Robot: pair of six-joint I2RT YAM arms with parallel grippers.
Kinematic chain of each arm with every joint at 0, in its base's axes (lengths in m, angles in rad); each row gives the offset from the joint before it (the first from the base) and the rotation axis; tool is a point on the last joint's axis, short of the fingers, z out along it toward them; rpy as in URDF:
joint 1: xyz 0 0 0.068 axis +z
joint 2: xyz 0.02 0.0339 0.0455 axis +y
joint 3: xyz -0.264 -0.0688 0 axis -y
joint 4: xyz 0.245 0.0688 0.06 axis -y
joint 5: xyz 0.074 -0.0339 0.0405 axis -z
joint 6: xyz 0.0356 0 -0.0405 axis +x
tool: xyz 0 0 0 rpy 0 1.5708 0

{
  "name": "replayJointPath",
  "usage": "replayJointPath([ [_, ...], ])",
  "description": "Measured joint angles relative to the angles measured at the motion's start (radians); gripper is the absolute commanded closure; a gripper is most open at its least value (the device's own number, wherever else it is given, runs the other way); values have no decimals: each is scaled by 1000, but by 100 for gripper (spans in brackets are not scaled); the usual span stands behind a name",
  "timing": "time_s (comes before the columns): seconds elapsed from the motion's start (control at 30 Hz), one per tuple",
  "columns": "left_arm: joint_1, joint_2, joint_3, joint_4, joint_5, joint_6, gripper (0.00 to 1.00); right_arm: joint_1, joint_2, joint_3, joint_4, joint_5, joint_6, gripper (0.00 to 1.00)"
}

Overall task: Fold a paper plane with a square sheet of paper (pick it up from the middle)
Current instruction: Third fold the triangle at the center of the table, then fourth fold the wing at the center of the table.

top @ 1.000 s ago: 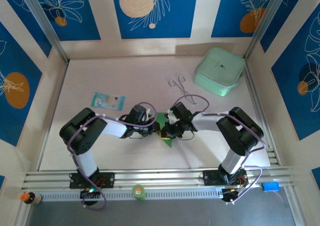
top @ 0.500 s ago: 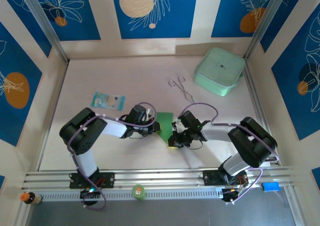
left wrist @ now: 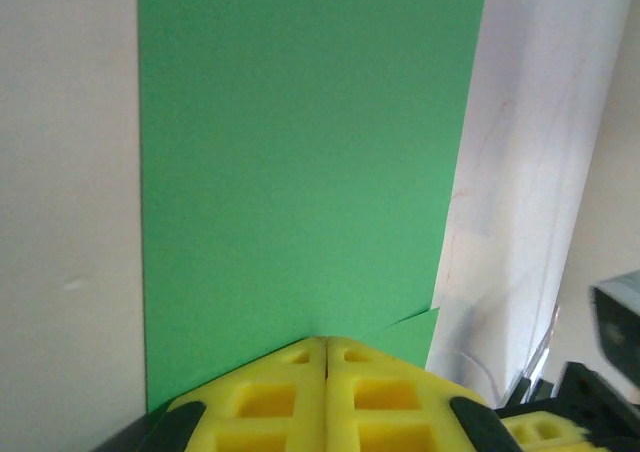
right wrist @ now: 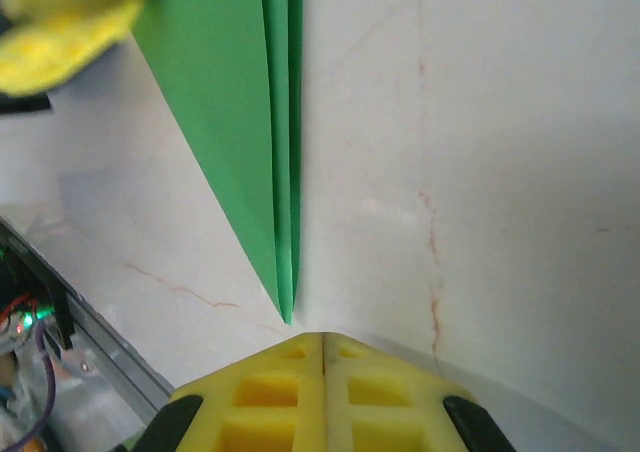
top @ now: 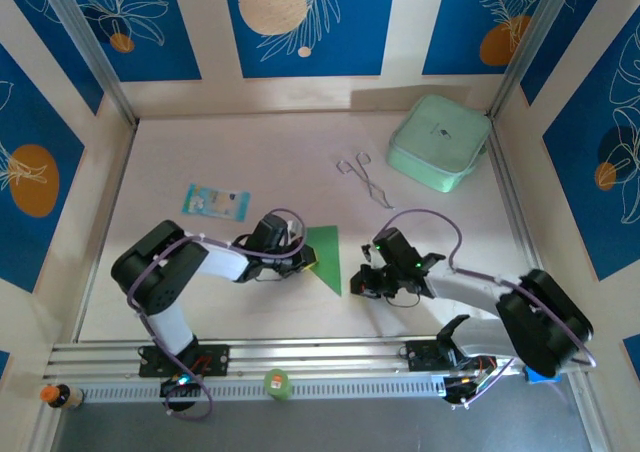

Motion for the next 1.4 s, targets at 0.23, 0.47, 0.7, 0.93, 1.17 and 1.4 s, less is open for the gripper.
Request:
replayJointPath([
  [0.23,-51,-81,-53,-34,-129,-89,100,-45,-76,1,-6,44,10,87],
  [0.47,-120,-152,-55,-101,-235,-105,74,-48,54,78,7,5,9,81],
  [0.7,-105,-303,-4,-304,-317,10,58,-35,184,179,18,-31,-11,72],
  [0.93,-6,-319,32,-381,-290,111,57,-35,300,265,20,-35,-34,71],
  [1.17,38,-287,29,-369,-204,137,57,-35,390,341,21,-43,-61,73],
  [1.4,49,-253,22,-345,-151,143,57,-35,415,343,24,-63,-82,76],
])
